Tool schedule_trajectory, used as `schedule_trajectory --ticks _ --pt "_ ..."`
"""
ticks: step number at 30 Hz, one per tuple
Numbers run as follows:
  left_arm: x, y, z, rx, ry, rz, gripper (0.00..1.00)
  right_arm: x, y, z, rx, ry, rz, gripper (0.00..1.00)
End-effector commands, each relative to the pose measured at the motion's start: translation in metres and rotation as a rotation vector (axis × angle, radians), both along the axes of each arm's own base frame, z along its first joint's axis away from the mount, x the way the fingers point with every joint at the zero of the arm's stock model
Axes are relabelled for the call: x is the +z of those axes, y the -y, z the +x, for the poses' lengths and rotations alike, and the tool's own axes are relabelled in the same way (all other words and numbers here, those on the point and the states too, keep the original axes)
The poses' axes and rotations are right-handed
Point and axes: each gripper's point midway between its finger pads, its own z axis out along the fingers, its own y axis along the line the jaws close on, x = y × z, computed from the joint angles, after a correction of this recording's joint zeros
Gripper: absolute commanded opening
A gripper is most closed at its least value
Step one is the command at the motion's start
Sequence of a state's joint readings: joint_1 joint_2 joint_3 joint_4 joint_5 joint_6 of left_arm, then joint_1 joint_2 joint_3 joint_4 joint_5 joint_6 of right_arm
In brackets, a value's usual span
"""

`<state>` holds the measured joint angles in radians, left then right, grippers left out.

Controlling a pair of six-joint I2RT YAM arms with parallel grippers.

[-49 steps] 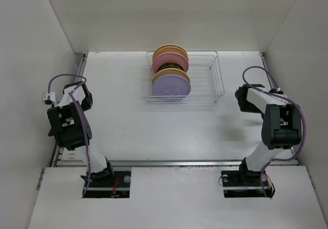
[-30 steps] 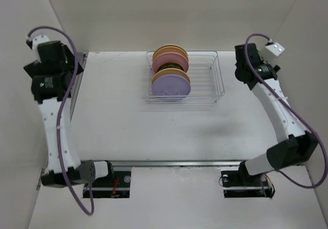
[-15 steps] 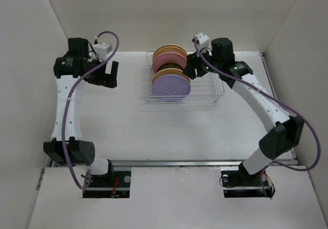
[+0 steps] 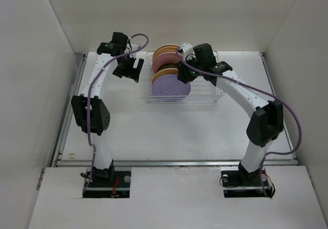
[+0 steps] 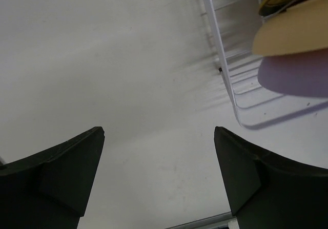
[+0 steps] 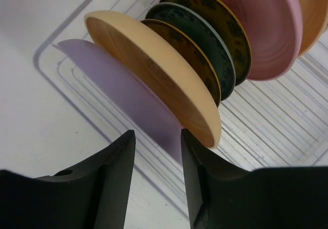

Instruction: Unload the plates from the dish rack

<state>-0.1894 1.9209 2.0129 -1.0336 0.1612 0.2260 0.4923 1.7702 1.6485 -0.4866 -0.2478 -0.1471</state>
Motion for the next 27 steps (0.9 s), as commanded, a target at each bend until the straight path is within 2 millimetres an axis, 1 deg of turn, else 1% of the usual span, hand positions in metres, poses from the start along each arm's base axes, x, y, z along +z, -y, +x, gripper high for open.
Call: schedule_trajectory --ticks 1,2,3,4,6,7,8,9,10,11,12,14,15,16,17,18,19,21,22,23,24,25,26,27 --pt "-0.006 0.007 0.017 0.066 0.0 -0.015 0.86 0.006 -0.016 0.024 0.006 0.07 0.005 0.45" --pt "-0.006 0.013 0.021 0.07 0.005 -0.024 0.86 -0.005 -0.017 0.028 -0.001 0.049 -0.013 0.43" --pt "-0.001 0.016 0.026 0.065 0.031 -0.04 0.86 -0.007 -0.019 0.031 -0.001 0.047 -0.014 0.41" --pt "-0.006 0.017 0.03 0.073 0.03 -0.044 0.86 -0.012 -0.017 0.033 -0.013 0.043 -0.026 0.38" --pt "-0.015 0.028 0.032 0.062 0.014 -0.046 0.86 -0.012 -0.012 0.037 -0.044 0.053 -0.044 0.33" --pt "-0.017 0.031 0.033 0.055 0.008 -0.058 0.86 -0.012 -0.01 0.038 -0.051 0.055 -0.049 0.27" --pt "-0.027 0.035 0.034 0.046 -0.012 -0.053 0.86 -0.013 -0.009 0.039 -0.061 0.058 -0.055 0.25" --pt "-0.031 0.038 0.036 0.04 -0.017 -0.064 0.86 -0.003 -0.007 0.038 -0.056 0.08 -0.052 0.23" --pt "-0.036 0.044 0.035 0.039 -0.032 -0.065 0.86 -0.003 -0.003 0.037 -0.063 0.092 -0.072 0.16" --pt "-0.047 0.047 0.035 0.049 -0.062 -0.075 0.84 0.003 0.0 0.037 -0.067 0.11 -0.076 0.13" --pt "-0.053 0.047 0.036 0.05 -0.074 -0.071 0.82 0.01 0.004 0.034 -0.072 0.127 -0.083 0.1" --pt "-0.063 0.058 0.033 0.054 -0.115 -0.107 0.72 0.016 0.009 0.033 -0.077 0.15 -0.097 0.06" --pt "-0.07 0.061 0.035 0.059 -0.131 -0.115 0.66 0.021 0.014 0.035 -0.091 0.172 -0.117 0.05" --pt "-0.074 0.062 0.032 0.056 -0.152 -0.118 0.59 0.028 0.017 0.034 -0.104 0.187 -0.116 0.03" --pt "-0.074 0.067 0.03 0.055 -0.155 -0.121 0.46 0.028 0.019 0.035 -0.106 0.197 -0.131 0.01" --pt "-0.08 0.067 0.031 0.056 -0.168 -0.117 0.4 0.034 0.022 0.035 -0.109 0.216 -0.139 0.01" --pt "-0.086 0.067 0.031 0.067 -0.182 -0.117 0.34 0.035 0.021 0.032 -0.11 0.22 -0.144 0.01" --pt "-0.09 0.067 0.028 0.084 -0.204 -0.118 0.21 0.035 0.023 0.033 -0.112 0.228 -0.158 0.0" --pt "-0.091 0.067 0.025 0.097 -0.219 -0.119 0.09 0.04 0.025 0.035 -0.119 0.245 -0.166 0.0" --pt "-0.091 0.068 0.025 0.114 -0.223 -0.126 0.04 0.049 0.025 0.034 -0.121 0.261 -0.155 0.0" --pt "-0.091 0.065 0.026 0.132 -0.219 -0.113 0.0 0.055 0.022 0.03 -0.112 0.272 -0.147 0.0" --pt "-0.092 0.064 0.027 0.145 -0.218 -0.107 0.0 0.063 0.023 0.031 -0.127 0.295 -0.14 0.0" --pt "-0.092 0.062 0.027 0.161 -0.215 -0.098 0.0 0.076 0.023 0.029 -0.139 0.329 -0.127 0.0" --pt "-0.088 0.062 0.027 0.16 -0.206 -0.101 0.0 0.079 0.026 0.027 -0.15 0.34 -0.126 0.0"
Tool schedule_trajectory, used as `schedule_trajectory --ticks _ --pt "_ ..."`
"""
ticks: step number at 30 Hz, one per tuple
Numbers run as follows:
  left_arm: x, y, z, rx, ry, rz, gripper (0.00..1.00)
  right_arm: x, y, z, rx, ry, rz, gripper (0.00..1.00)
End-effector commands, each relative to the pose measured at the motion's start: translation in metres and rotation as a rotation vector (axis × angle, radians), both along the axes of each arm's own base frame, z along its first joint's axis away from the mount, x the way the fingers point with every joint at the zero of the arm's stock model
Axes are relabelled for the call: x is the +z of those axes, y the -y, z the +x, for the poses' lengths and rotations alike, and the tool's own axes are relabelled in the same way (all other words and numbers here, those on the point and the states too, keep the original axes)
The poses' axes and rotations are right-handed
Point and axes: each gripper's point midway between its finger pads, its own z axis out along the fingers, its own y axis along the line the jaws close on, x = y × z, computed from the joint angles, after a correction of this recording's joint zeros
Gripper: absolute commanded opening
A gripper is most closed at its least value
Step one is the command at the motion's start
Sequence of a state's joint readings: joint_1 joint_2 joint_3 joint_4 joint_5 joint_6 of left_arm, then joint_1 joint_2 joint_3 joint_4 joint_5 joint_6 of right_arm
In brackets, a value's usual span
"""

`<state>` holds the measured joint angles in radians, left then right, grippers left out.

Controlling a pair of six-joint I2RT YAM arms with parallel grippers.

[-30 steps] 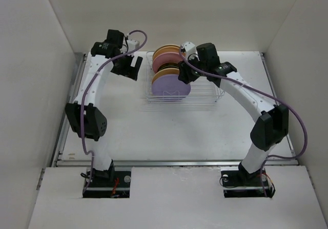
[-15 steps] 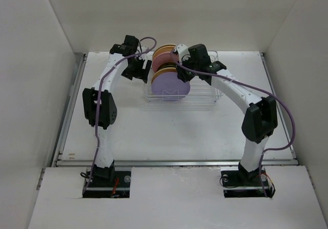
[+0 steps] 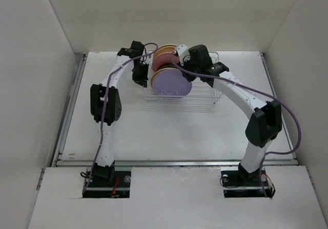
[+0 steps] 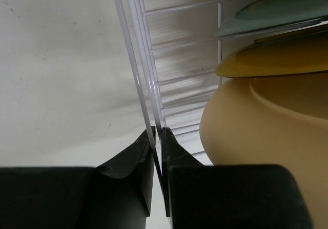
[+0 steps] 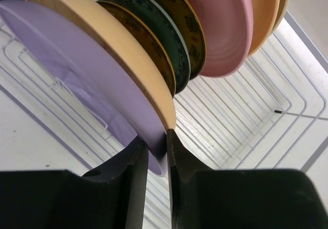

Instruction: Unload the plates from the dish rack

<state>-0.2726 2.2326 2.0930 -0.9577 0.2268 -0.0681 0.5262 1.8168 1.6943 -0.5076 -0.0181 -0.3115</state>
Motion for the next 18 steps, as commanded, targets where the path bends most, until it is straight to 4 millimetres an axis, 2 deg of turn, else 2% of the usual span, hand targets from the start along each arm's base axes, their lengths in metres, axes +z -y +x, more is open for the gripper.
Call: schedule_trajectory --ticks 1,6,7,8,9,10,11,13,14,15,16,18 --pt "0.015 -0.011 0.001 0.008 0.03 0.045 0.01 0.097 0.009 0.002 -0.082 0.24 0.124 0.0" --pt "0.028 -0.017 0.004 0.033 0.075 0.069 0.18 0.136 0.026 -0.017 -0.154 0.311 0.188 0.0" --pt "0.035 -0.016 0.006 0.034 0.097 0.062 0.25 0.135 0.028 -0.02 -0.175 0.302 0.207 0.0" --pt "0.033 -0.017 0.004 0.034 0.089 0.065 0.28 0.138 0.03 -0.023 -0.18 0.302 0.221 0.0" --pt "0.039 -0.016 0.006 0.035 0.111 0.058 0.3 0.132 0.033 -0.026 -0.198 0.291 0.219 0.0" --pt "0.043 -0.018 0.007 0.04 0.128 0.064 0.32 0.141 0.037 -0.031 -0.212 0.307 0.241 0.0" --pt "0.043 -0.018 0.007 0.04 0.128 0.064 0.36 0.141 0.04 -0.034 -0.236 0.299 0.264 0.0" --pt "0.055 -0.019 0.009 0.045 0.164 0.062 0.36 0.144 0.046 -0.043 -0.256 0.297 0.29 0.0" --pt "0.055 -0.019 0.009 0.045 0.164 0.062 0.39 0.147 0.044 -0.048 -0.243 0.284 0.313 0.0" --pt "0.062 -0.02 0.011 0.05 0.188 0.063 0.41 0.14 0.042 -0.053 -0.229 0.254 0.316 0.0" --pt "0.069 -0.02 0.01 0.051 0.203 0.059 0.42 0.121 0.035 -0.064 -0.185 0.175 0.304 0.0" --pt "0.078 -0.021 0.012 0.027 0.239 0.061 0.51 0.104 0.03 -0.081 -0.151 0.079 0.322 0.0"
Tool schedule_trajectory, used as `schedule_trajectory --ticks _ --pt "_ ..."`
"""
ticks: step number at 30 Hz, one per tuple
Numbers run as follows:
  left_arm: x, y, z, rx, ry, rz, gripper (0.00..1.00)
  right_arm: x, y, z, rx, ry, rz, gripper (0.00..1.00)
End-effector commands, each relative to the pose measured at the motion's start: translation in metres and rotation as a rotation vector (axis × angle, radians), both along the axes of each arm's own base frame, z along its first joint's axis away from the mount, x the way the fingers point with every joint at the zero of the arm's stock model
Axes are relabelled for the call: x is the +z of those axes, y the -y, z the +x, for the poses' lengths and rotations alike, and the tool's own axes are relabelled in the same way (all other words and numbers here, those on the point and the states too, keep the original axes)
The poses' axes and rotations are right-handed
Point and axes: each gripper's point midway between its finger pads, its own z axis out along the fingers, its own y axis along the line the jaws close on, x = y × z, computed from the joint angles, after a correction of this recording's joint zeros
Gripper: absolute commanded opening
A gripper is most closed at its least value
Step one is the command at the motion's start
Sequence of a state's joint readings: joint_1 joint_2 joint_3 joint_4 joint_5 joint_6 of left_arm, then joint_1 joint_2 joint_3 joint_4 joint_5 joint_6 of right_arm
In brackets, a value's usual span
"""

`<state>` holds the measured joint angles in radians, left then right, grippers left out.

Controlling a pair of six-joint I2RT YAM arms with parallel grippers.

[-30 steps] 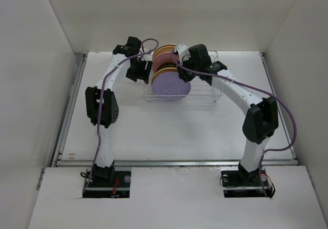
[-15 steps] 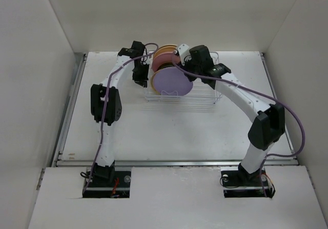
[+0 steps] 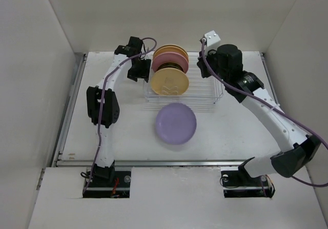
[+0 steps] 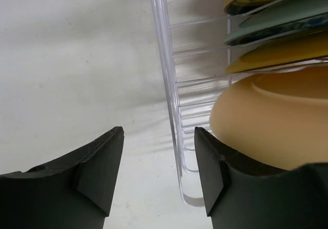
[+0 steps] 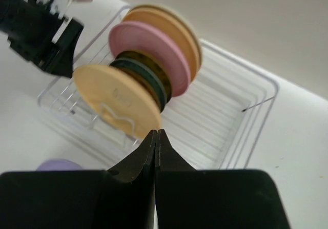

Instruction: Unload the plates from the dish rack

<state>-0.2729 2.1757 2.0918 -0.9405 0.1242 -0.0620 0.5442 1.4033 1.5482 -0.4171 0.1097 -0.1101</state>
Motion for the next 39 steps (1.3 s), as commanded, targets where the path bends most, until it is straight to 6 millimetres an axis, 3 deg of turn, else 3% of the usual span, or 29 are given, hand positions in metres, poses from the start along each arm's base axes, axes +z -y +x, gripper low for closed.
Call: schedule_trajectory --ticks 1,2,6,7,8,9,10,11,12,13,15,16,18,19,21,23,25,27,28,30,34,38,39 --pt "0.055 -0.005 0.005 -0.019 0.154 -0.009 0.55 -0.054 -0.015 -0.026 0.074 -0.212 0.039 0.0" --pt "0.062 -0.005 0.004 -0.019 0.167 -0.013 0.58 -0.082 -0.016 -0.036 0.084 -0.288 0.036 0.0" --pt "0.08 -0.009 -0.001 -0.021 0.207 0.014 0.59 -0.127 -0.025 -0.073 0.136 -0.448 0.143 0.0" --pt "0.078 -0.013 -0.007 -0.027 0.197 0.032 0.59 -0.134 -0.026 -0.081 0.138 -0.489 0.168 0.14" --pt "0.089 -0.021 -0.011 -0.022 0.226 0.062 0.59 -0.142 -0.026 -0.087 0.141 -0.517 0.178 0.28" --pt "0.083 -0.027 -0.019 -0.014 0.207 0.084 0.61 -0.155 -0.027 -0.102 0.172 -0.556 0.194 0.43" --pt "0.084 -0.031 -0.025 -0.022 0.208 0.1 0.62 -0.164 -0.031 -0.112 0.184 -0.589 0.208 0.63" --pt "0.085 -0.034 -0.03 -0.042 0.208 0.111 0.62 -0.173 -0.031 -0.121 0.181 -0.617 0.209 0.68" --pt "0.097 -0.036 -0.039 -0.04 0.232 0.105 0.62 -0.198 -0.026 -0.134 0.147 -0.676 0.165 0.71" --pt "0.089 -0.039 -0.049 -0.056 0.206 0.12 0.64 -0.204 -0.026 -0.144 0.149 -0.703 0.157 0.72" --pt "0.092 -0.045 -0.058 -0.062 0.213 0.134 0.67 -0.214 -0.027 -0.16 0.161 -0.749 0.163 0.8" --pt "0.097 -0.047 -0.066 -0.071 0.214 0.139 0.67 -0.23 -0.027 -0.18 0.185 -0.824 0.147 0.8" --pt "0.094 -0.052 -0.076 -0.081 0.182 0.161 0.67 -0.244 -0.027 -0.197 0.186 -0.882 0.126 0.87" --pt "0.099 -0.053 -0.079 -0.081 0.187 0.159 0.67 -0.247 -0.039 -0.212 0.238 -0.888 0.108 0.87" --pt "0.094 -0.056 -0.088 -0.082 0.171 0.163 0.67 -0.252 -0.05 -0.221 0.25 -0.915 0.116 0.87" --pt "0.086 -0.059 -0.097 -0.093 0.149 0.173 0.67 -0.27 -0.045 -0.212 0.154 -0.924 0.077 0.87" --pt "0.084 -0.06 -0.102 -0.094 0.141 0.175 0.67 -0.287 -0.041 -0.217 0.113 -0.972 0.042 0.87" --pt "0.083 -0.062 -0.111 -0.087 0.128 0.174 0.67 -0.308 -0.039 -0.219 0.09 -1.018 0.003 0.81" --pt "0.08 -0.063 -0.112 -0.088 0.119 0.176 0.67 -0.309 -0.041 -0.218 0.082 -1.026 0.005 0.72" --pt "0.078 -0.064 -0.119 -0.08 0.111 0.174 0.67 -0.318 -0.041 -0.215 0.035 -1.035 -0.015 0.64" --pt "0.083 -0.068 -0.127 -0.075 0.127 0.178 0.66 -0.33 -0.047 -0.226 0.04 -1.077 -0.04 0.61" --pt "0.088 -0.071 -0.13 -0.069 0.144 0.184 0.66 -0.34 -0.052 -0.234 0.05 -1.089 -0.047 0.29" --pt "0.092 -0.072 -0.131 -0.067 0.154 0.182 0.66 -0.34 -0.052 -0.234 0.05 -1.089 -0.047 0.13"
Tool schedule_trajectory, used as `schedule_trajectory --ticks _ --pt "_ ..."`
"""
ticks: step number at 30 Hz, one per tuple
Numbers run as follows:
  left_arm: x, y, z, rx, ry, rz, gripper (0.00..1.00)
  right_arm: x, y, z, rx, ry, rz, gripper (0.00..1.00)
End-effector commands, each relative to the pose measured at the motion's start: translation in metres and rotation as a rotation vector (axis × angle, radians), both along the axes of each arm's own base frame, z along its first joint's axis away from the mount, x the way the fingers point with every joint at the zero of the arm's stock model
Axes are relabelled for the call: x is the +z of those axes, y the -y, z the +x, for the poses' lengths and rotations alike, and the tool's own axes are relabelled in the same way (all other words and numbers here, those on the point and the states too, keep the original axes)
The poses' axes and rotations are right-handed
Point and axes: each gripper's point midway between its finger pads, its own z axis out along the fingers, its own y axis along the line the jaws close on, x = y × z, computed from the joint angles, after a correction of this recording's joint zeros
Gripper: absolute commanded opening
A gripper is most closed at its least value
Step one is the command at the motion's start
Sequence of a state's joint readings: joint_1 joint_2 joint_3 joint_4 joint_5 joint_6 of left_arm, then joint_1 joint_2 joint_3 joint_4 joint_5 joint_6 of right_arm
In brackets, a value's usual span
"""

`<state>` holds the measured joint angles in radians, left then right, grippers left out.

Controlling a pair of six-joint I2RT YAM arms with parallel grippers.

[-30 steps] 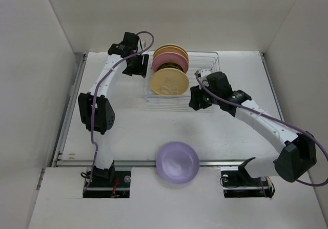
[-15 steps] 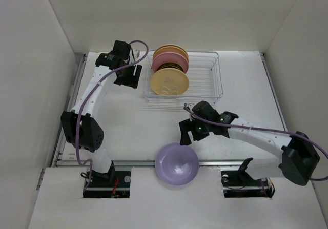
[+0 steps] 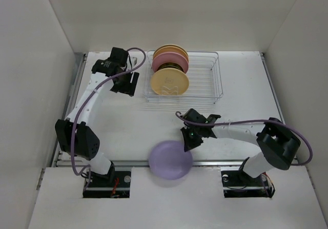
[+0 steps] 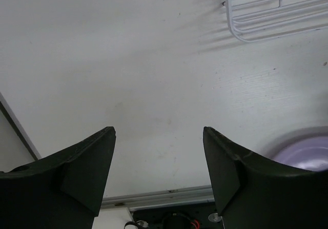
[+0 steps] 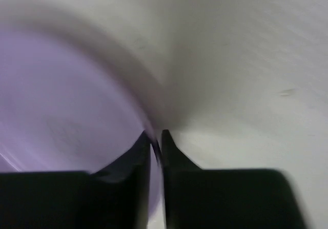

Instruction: Unload the plates from the dish rack

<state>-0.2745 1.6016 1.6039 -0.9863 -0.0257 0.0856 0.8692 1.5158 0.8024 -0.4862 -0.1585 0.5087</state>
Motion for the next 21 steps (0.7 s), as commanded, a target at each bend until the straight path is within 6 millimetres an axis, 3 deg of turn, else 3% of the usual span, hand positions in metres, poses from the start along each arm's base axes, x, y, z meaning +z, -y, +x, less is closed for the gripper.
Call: schedule_trajectory --ticks 1,2,4,8,9,10,13,15,16,17,20,21 --pt "0.022 -0.004 -0.009 0.0 0.061 0.0 0.66 0.004 -0.011 0.011 -0.037 0.058 0.035 0.05" --pt "0.025 -0.004 -0.01 0.0 0.07 -0.002 0.66 0.008 -0.012 0.016 -0.043 0.083 0.046 0.0" --pt "0.025 -0.005 -0.009 -0.008 0.07 0.002 0.66 0.021 -0.02 0.029 -0.057 0.137 0.069 0.0" --pt "0.042 0.001 -0.001 -0.045 0.124 -0.021 0.64 0.054 -0.044 0.077 -0.143 0.299 0.109 0.0" --pt "0.05 0.006 0.009 -0.068 0.163 -0.038 0.64 0.05 -0.047 0.085 -0.163 0.307 0.094 0.0" --pt "0.051 0.013 0.014 -0.097 0.169 -0.058 0.63 0.058 -0.057 0.099 -0.181 0.349 0.113 0.0" --pt "0.062 0.032 0.033 -0.163 0.225 -0.107 0.63 0.045 -0.068 0.114 -0.213 0.348 0.089 0.0" --pt "0.055 0.048 0.041 -0.229 0.214 -0.107 0.63 0.045 -0.074 0.125 -0.247 0.355 0.096 0.0" --pt "0.058 0.06 0.047 -0.276 0.233 -0.111 0.63 0.039 -0.074 0.128 -0.251 0.355 0.08 0.06" --pt "0.057 0.065 0.052 -0.31 0.238 -0.117 0.6 0.043 -0.077 0.13 -0.252 0.36 0.088 0.32" --pt "0.046 0.085 0.076 -0.35 0.258 -0.12 0.59 0.051 -0.069 0.13 -0.256 0.383 0.078 0.71" --pt "0.046 0.087 0.085 -0.344 0.275 -0.114 0.59 0.06 -0.07 0.13 -0.259 0.396 0.098 0.73"
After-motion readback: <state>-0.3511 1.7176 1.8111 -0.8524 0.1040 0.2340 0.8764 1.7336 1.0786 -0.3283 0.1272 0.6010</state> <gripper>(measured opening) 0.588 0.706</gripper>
